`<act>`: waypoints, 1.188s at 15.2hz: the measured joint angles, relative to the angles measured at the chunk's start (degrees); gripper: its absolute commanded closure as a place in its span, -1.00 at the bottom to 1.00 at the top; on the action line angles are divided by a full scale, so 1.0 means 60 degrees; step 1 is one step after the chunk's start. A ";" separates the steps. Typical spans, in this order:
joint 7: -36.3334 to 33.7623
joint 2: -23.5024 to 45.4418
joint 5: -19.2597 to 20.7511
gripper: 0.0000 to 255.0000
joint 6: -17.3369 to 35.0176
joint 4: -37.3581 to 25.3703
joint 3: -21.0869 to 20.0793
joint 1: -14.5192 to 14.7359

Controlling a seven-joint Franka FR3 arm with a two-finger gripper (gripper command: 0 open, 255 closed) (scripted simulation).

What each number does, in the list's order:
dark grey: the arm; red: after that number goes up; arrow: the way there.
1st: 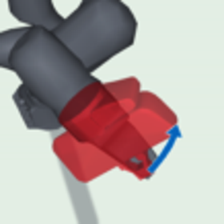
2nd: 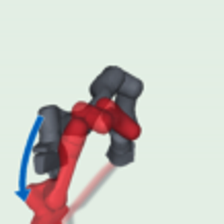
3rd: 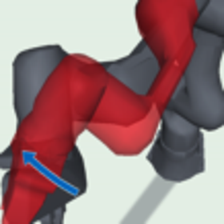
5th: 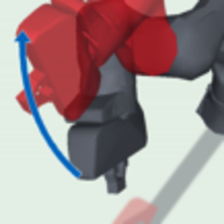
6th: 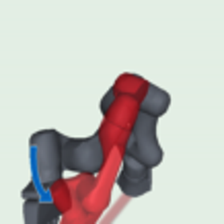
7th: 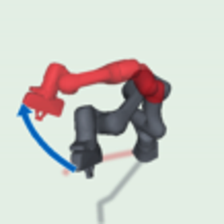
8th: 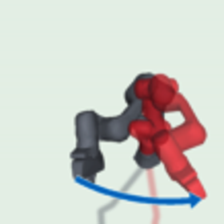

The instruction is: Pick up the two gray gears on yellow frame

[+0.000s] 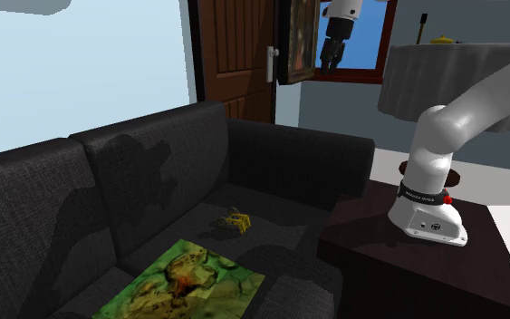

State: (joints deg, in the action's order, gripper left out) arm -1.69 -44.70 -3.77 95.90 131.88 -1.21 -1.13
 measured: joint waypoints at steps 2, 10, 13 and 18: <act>-0.0040 0.0042 -0.0020 -1.00 0.0161 0.0116 -0.0057 0.0015; -0.0773 0.0872 -0.0310 -1.00 0.2449 0.1449 -0.1043 0.0282; -0.1117 0.1343 -0.0403 -1.00 0.3479 0.1964 -0.1476 0.0389; -0.1738 0.2625 -0.0369 -1.00 0.5146 0.2281 -0.2221 0.0446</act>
State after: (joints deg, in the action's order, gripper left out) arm -12.11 -28.95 -5.99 126.77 145.57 -14.53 1.55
